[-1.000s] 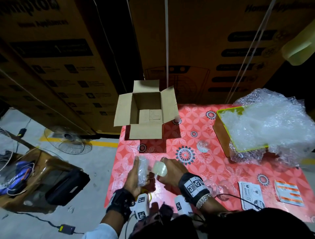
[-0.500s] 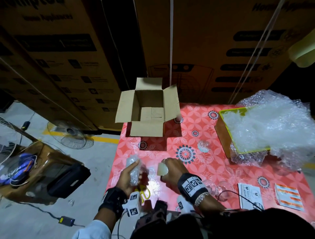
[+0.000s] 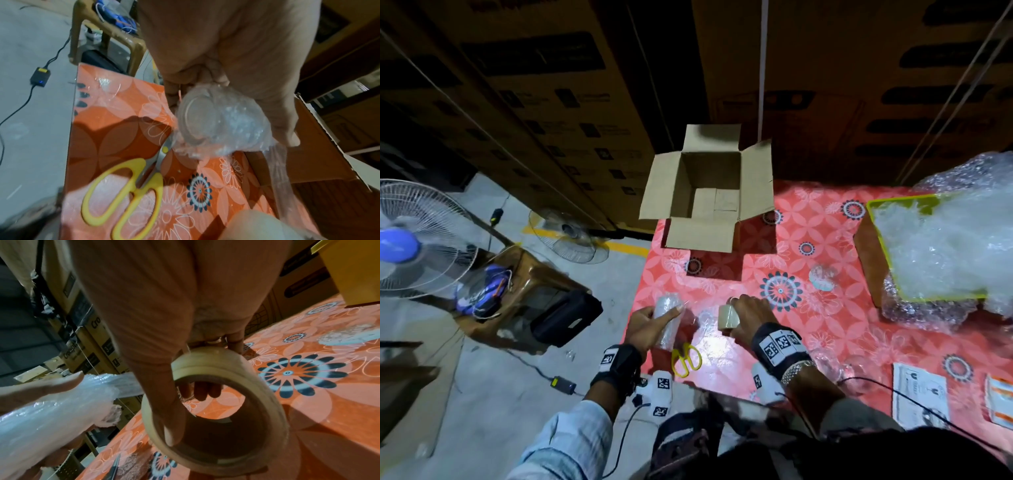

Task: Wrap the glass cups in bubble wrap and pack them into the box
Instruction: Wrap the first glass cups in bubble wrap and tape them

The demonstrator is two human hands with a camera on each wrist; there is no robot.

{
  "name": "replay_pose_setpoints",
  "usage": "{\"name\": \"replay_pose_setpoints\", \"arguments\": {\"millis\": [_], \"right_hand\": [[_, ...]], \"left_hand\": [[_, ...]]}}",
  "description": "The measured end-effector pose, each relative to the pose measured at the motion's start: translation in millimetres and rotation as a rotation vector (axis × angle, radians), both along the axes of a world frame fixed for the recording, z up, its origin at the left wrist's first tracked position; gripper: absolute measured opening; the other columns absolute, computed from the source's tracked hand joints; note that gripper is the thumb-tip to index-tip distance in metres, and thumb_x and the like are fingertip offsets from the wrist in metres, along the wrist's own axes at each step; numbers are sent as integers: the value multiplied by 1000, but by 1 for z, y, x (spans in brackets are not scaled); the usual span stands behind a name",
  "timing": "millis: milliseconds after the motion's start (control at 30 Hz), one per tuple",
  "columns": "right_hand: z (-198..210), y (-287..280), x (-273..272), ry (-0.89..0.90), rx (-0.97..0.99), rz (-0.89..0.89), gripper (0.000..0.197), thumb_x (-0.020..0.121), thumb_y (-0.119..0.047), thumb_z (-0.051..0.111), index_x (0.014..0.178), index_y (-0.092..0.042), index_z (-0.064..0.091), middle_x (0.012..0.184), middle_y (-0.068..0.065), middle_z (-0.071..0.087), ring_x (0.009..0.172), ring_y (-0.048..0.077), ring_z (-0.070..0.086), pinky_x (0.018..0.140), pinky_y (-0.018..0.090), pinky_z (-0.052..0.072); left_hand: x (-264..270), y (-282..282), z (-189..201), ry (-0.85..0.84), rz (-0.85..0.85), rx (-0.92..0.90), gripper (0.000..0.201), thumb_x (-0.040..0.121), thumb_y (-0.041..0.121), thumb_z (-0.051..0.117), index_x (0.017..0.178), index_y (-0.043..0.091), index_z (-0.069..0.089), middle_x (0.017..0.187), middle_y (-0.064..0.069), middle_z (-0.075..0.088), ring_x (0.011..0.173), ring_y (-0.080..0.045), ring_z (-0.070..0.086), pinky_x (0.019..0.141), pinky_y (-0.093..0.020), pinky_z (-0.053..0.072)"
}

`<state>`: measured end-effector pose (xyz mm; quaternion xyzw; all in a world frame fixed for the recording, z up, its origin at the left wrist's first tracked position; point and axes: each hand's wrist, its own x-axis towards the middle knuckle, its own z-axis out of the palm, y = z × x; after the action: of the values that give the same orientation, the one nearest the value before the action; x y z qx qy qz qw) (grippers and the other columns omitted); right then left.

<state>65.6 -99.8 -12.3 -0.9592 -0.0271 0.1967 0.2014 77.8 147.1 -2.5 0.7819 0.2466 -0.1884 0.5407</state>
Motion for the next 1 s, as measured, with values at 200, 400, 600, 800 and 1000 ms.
{"name": "replay_pose_setpoints", "arguments": {"millis": [200, 400, 600, 800, 1000], "right_hand": [[-3, 2, -12, 3, 17, -117, 66, 83, -38, 82, 138, -16, 52, 129, 8, 56, 120, 29, 52, 103, 41, 42], [6, 12, -27, -38, 66, -301, 69, 77, -12, 84, 139, -16, 53, 132, 4, 50, 122, 25, 47, 106, 39, 43], [12, 28, -52, -93, 67, -445, 82, 81, -12, 80, 152, -19, 41, 151, 8, 37, 136, 33, 40, 115, 43, 36], [11, 67, -82, -277, 52, -415, 43, 90, -21, 70, 132, -15, 60, 137, 7, 50, 127, 27, 47, 108, 37, 39], [-23, 122, -84, 49, 161, -366, 27, 94, -43, 68, 102, -18, 67, 105, 0, 58, 101, 24, 61, 76, 30, 41]], "left_hand": [[1, 18, -8, -61, -106, 59, 69, 61, 67, 90, 67, 18, 42, 61, 3, 35, 61, -14, 37, 63, -33, 30], [3, 29, -6, -52, -256, 3, 28, 80, 37, 88, 71, 16, 72, 65, 12, 72, 63, -6, 65, 54, -13, 46], [10, 38, -14, -83, -311, -22, 45, 80, 45, 87, 68, 10, 61, 54, 17, 60, 53, -3, 55, 53, -14, 41], [21, 44, -22, -71, -336, -48, 81, 64, 73, 86, 80, -3, 64, 67, 4, 68, 62, -17, 59, 62, -34, 49], [21, 43, -24, -82, -376, -18, 75, 66, 72, 84, 81, 1, 69, 74, -6, 75, 67, -21, 68, 67, -44, 55]]}}
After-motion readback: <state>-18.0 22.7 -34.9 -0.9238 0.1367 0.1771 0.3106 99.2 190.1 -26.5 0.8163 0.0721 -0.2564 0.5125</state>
